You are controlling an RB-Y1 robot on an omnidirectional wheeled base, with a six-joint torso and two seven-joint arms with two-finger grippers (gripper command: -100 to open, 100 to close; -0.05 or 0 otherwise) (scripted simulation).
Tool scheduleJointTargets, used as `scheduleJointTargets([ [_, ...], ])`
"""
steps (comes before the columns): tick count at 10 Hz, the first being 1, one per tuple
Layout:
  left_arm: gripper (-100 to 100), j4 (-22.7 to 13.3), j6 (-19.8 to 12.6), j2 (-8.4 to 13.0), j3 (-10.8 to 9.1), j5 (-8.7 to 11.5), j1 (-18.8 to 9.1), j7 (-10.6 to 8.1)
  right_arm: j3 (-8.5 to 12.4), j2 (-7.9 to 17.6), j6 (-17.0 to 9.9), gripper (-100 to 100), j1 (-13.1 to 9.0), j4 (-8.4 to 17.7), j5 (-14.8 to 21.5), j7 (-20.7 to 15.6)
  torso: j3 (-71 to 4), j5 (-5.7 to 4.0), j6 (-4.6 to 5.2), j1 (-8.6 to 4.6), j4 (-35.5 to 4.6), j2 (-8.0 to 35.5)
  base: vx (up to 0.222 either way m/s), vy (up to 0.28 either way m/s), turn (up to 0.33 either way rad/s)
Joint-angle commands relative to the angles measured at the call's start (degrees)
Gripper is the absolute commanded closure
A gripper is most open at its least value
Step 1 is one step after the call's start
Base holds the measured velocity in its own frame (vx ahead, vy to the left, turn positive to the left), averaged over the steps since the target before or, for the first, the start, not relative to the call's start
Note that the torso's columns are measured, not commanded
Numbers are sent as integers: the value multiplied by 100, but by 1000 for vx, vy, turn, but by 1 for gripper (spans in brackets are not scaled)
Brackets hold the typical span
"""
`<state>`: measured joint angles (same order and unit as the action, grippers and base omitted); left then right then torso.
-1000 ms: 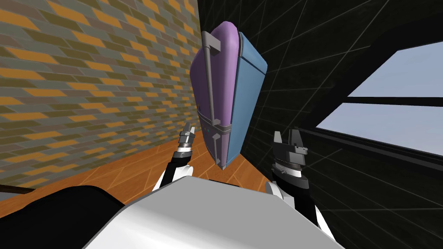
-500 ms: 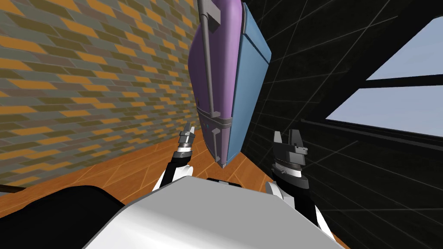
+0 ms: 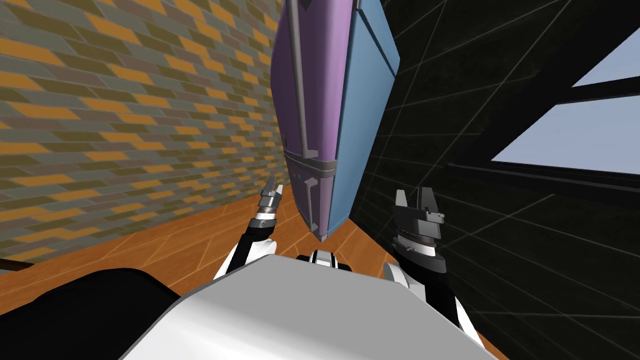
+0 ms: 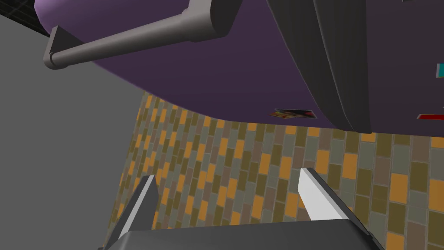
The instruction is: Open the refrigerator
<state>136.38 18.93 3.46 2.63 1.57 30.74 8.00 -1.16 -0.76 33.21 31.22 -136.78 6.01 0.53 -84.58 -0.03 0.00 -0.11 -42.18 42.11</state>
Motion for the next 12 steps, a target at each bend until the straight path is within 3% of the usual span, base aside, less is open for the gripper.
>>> scheduleJointTargets([
  [1, -100, 1, -299, 339, -163, 91, -28, -23, 0, 0, 0, 0, 0, 0, 0, 0, -3, 0, 0, 0, -6, 7, 101, -148, 156],
  [6, -100, -14, -788, 480, -435, 241, -79, -60, 0, 0, 0, 0, 0, 0, 0, 0, 6, 7, 0, 21, -12, 24, 101, -129, 106],
  [12, -100, -71, -1504, 355, -831, 459, -163, -117, 0, 0, 0, 0, 1, 0, 0, 0, -10, 1, 1, 7, -5, 0, 92, -134, 120],
])
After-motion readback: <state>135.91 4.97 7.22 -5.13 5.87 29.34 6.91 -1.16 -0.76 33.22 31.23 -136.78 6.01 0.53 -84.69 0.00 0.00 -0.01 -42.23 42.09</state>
